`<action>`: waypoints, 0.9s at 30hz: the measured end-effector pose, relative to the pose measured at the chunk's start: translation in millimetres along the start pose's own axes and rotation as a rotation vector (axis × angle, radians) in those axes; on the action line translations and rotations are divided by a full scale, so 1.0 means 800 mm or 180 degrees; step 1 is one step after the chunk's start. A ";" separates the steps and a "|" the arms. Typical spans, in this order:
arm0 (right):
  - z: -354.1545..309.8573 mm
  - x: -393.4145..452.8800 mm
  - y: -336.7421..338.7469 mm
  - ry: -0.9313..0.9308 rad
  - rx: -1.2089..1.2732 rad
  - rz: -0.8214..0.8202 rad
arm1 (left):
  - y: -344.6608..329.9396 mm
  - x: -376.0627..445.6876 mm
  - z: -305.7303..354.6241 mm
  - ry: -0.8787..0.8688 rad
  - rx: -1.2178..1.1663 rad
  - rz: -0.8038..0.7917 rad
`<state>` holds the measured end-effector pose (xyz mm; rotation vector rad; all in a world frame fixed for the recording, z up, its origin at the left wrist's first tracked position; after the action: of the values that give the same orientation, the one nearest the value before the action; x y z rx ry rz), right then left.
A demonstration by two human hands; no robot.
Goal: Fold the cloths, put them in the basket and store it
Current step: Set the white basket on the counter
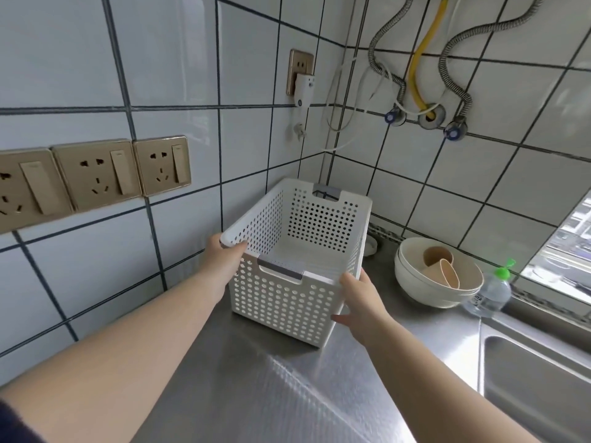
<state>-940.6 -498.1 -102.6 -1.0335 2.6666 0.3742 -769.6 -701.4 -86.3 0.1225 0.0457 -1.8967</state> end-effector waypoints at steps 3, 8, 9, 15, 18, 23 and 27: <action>0.004 -0.014 0.003 -0.0006 0.0042 0.0026 | 0.008 -0.017 -0.005 0.0106 -0.0185 -0.0055; 0.012 -0.059 0.006 0.0030 0.0146 -0.0120 | 0.034 -0.064 -0.004 0.0112 -0.0397 -0.0067; 0.012 -0.073 0.007 0.0052 0.0149 -0.0164 | 0.042 -0.075 -0.003 0.0110 -0.0413 -0.0079; 0.006 -0.166 0.007 0.0294 -0.0098 -0.0451 | 0.106 -0.164 0.008 0.0170 -0.0492 -0.0268; 0.003 -0.219 -0.001 0.0407 -0.0210 -0.0628 | 0.148 -0.217 0.008 0.0188 -0.0534 -0.0274; 0.010 -0.318 -0.024 0.0525 -0.0305 -0.0923 | 0.226 -0.323 0.008 0.0174 -0.0625 -0.0189; 0.023 -0.393 -0.052 0.0526 -0.0338 -0.1117 | 0.299 -0.401 0.003 0.0124 -0.0634 0.0076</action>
<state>-684.8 -327.4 -23.2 -1.5958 2.5524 0.3733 -441.5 -477.1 -42.3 0.0242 0.2577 -1.8549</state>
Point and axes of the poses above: each hand's wrist, its own x-axis towards the middle knuckle, its own y-axis out of the back of the hand, z = x × y, the point moved 8 cm from there along x, towards the middle knuckle, and after that the axes turned 7 degrees about -x, right-handed, at the moved point
